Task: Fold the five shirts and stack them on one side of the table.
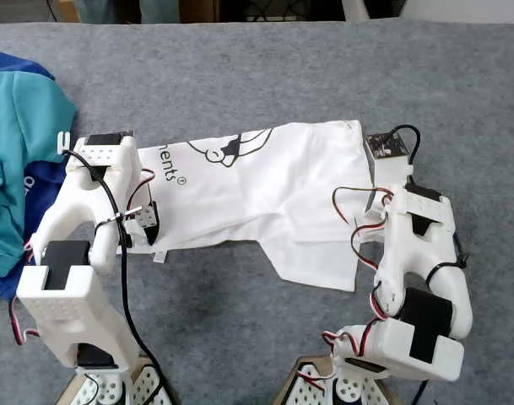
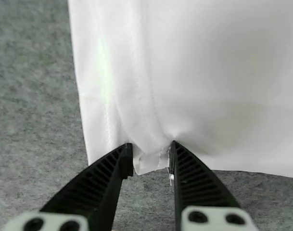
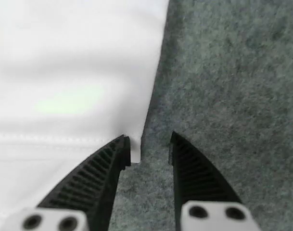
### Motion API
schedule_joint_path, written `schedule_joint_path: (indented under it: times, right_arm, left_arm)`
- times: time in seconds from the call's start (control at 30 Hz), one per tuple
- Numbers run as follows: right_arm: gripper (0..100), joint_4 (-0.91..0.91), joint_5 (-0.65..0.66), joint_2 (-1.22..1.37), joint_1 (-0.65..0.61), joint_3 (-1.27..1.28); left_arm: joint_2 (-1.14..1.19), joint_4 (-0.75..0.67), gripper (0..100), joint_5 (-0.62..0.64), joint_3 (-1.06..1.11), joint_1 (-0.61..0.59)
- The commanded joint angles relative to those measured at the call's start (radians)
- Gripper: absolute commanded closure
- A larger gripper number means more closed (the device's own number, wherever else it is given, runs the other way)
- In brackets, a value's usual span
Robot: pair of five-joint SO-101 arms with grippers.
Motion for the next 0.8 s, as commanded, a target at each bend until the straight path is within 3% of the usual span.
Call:
schedule_joint_path:
  times: [0.0,0.4,0.6,0.77]
  right_arm:
    - [85.4,-0.012,-0.005,-0.001,0.009,-0.039]
    - [85.5,0.014,-0.003,-0.001,-0.031,-0.015]
    - [96.1,0.012,-0.005,-0.001,-0.032,-0.005]
    - [96.6,0.012,-0.005,-0.001,-0.031,-0.005]
  left_arm:
    - [-0.005,-0.005,85,0.008,-0.036,-0.010]
    - [-0.005,-0.098,92,0.008,0.016,-0.005]
    - [-0.005,-0.103,92,0.008,0.018,-0.005]
    - [-0.006,-0.103,96,0.008,0.008,-0.005]
